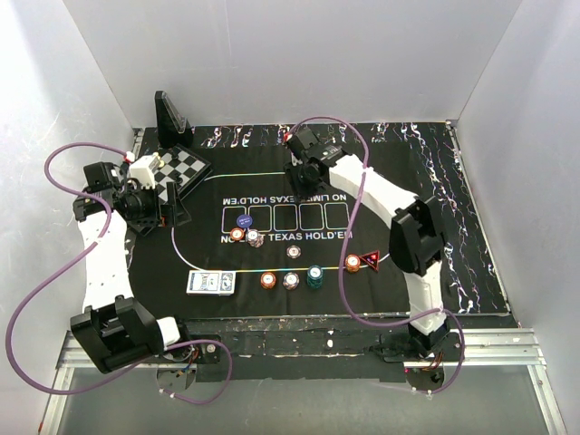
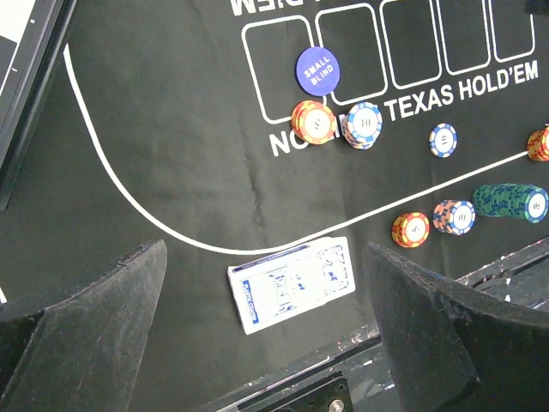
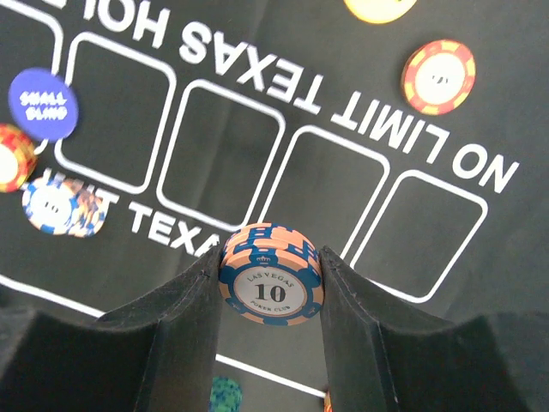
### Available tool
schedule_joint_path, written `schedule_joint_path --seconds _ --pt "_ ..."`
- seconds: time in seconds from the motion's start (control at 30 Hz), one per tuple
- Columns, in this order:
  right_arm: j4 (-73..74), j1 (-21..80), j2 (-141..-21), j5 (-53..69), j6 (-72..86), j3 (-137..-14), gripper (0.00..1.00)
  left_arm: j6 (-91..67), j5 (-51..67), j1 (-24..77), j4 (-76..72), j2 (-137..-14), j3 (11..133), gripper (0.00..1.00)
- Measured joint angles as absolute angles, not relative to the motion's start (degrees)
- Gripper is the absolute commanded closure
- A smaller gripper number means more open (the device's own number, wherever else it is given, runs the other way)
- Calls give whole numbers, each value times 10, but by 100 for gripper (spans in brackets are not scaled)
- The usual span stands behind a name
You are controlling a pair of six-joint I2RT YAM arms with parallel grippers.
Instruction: Distribute texas hold em gaming equipment
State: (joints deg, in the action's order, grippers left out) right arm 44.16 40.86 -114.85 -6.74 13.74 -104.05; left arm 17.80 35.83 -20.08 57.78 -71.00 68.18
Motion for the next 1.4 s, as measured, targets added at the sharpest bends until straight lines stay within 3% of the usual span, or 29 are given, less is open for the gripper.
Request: schedule_joint_path --seconds 0.2,0.5,0.8,1.03,1.17,1.4 --pt "458 385 -1255 -78 145 -1136 95 178 355 -201 578 -717 682 0" --pt "472 366 -1327 -89 148 -1180 93 180 353 -201 577 -725 682 0" --pt "470 360 -1362 -93 148 -1218 58 180 353 -201 569 -734 682 0" --pt "473 359 -1385 -87 150 -1232 39 180 353 -201 569 -734 682 0" --pt "472 358 -1385 -86 150 -1232 34 180 353 -201 568 -734 681 0" --pt "470 356 -1384 -86 153 -1230 34 180 353 -201 568 -734 680 0"
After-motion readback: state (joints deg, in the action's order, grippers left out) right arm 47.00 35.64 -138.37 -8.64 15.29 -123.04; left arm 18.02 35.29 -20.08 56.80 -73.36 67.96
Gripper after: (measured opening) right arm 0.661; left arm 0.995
